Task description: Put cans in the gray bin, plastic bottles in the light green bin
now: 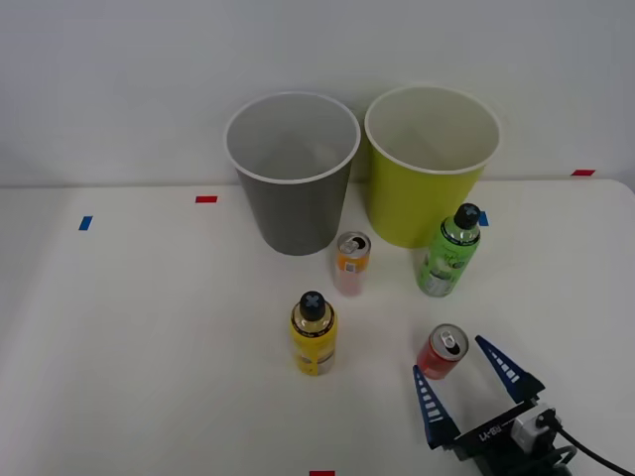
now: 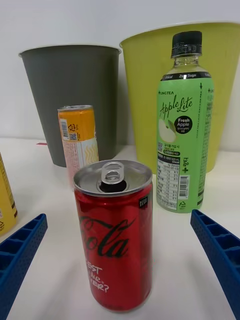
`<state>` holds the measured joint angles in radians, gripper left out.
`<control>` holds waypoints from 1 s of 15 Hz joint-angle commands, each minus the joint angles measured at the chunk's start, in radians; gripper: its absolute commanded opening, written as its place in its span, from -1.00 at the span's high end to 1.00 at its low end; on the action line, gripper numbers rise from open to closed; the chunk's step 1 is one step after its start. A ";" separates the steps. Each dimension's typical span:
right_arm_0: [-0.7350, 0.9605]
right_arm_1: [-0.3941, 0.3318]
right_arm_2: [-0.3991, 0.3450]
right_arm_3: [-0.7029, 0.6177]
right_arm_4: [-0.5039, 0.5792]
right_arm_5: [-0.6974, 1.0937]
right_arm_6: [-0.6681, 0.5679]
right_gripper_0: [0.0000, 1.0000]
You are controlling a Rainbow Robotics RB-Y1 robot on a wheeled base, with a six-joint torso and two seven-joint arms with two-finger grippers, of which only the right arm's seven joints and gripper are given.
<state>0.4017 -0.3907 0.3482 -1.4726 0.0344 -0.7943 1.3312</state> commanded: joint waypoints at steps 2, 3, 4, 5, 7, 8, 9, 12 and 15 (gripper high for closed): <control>-0.024 0.023 0.000 0.000 -0.002 0.041 0.016 -1.00; -0.029 0.029 0.002 0.000 -0.002 0.043 0.017 -1.00; -0.032 0.033 0.000 0.000 -0.005 0.052 0.019 -1.00; -0.040 0.038 0.000 0.000 -0.005 0.055 0.023 -1.00; -0.041 0.053 -0.003 0.000 -0.005 0.055 0.032 -1.00; -0.040 0.058 -0.012 0.000 -0.005 0.061 0.037 -1.00; -0.041 0.058 -0.015 0.000 -0.004 0.061 0.043 -1.00; -0.040 0.058 -0.020 0.000 -0.005 0.067 0.055 -1.00; -0.041 0.058 -0.018 0.000 -0.001 0.089 0.069 -1.00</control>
<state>0.3607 -0.3325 0.3295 -1.4726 0.0325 -0.7086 1.3960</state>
